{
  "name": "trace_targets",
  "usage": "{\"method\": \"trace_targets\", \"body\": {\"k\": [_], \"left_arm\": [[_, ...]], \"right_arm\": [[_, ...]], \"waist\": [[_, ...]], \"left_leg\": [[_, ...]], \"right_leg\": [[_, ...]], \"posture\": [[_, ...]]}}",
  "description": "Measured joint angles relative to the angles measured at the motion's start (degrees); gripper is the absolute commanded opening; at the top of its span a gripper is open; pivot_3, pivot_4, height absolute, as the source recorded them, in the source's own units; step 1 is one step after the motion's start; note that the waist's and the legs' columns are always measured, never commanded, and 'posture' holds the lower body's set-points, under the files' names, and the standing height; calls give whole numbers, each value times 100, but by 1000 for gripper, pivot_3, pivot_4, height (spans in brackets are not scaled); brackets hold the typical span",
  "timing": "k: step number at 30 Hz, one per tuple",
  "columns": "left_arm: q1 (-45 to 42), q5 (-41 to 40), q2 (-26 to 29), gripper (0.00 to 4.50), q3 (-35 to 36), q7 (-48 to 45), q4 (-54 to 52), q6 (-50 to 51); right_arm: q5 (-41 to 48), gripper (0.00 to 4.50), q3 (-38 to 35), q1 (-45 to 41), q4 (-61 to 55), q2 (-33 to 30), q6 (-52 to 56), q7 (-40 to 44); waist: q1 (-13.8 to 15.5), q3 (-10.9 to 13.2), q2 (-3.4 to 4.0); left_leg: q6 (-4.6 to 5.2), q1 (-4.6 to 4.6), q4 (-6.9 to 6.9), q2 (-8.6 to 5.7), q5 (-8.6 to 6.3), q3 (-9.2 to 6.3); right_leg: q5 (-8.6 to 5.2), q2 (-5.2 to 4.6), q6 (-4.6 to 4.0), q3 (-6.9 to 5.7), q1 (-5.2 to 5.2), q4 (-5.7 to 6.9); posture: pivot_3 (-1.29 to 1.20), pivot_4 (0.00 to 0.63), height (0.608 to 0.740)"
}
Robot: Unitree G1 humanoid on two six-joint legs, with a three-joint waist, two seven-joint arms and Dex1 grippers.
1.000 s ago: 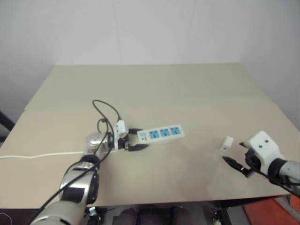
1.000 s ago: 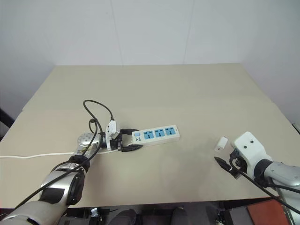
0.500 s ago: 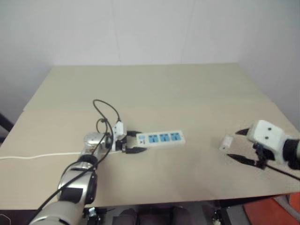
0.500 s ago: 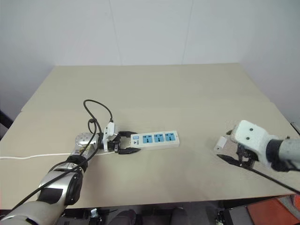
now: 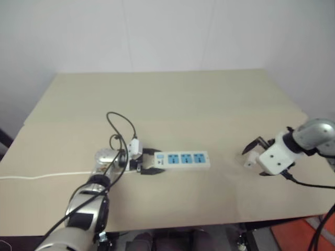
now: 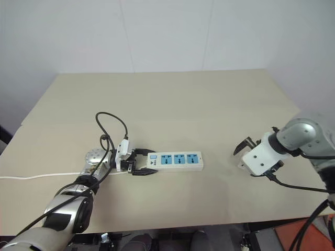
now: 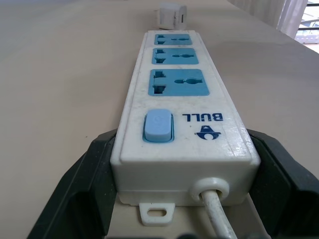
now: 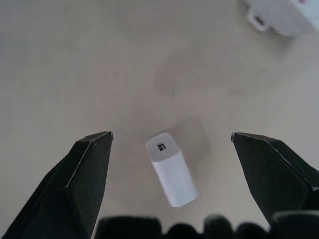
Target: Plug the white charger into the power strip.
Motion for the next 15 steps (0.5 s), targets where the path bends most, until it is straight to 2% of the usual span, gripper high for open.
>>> {"method": "trace_targets", "body": {"k": [8, 15], "left_arm": [[96, -73, 46, 3267, -28, 0, -138, 14], [138, -84, 63, 3267, -42, 7, -226, 25]], "right_arm": [[-1315, 4500, 966, -1077, 1601, 555, -2149, -341], [-1826, 4500, 1275, -1361, 2174, 878, -2623, -872]], "waist": [[-27, -1, 2], [-34, -1, 3]], "left_leg": [[-5, 3, -1, -3, 3, 2], [-8, 3, -2, -5, 5, 4]], "right_leg": [[0, 4, -1, 3, -4, 8], [1, 6, -3, 9, -9, 12]], "posture": [[0, 150, 740], [0, 150, 740]]}}
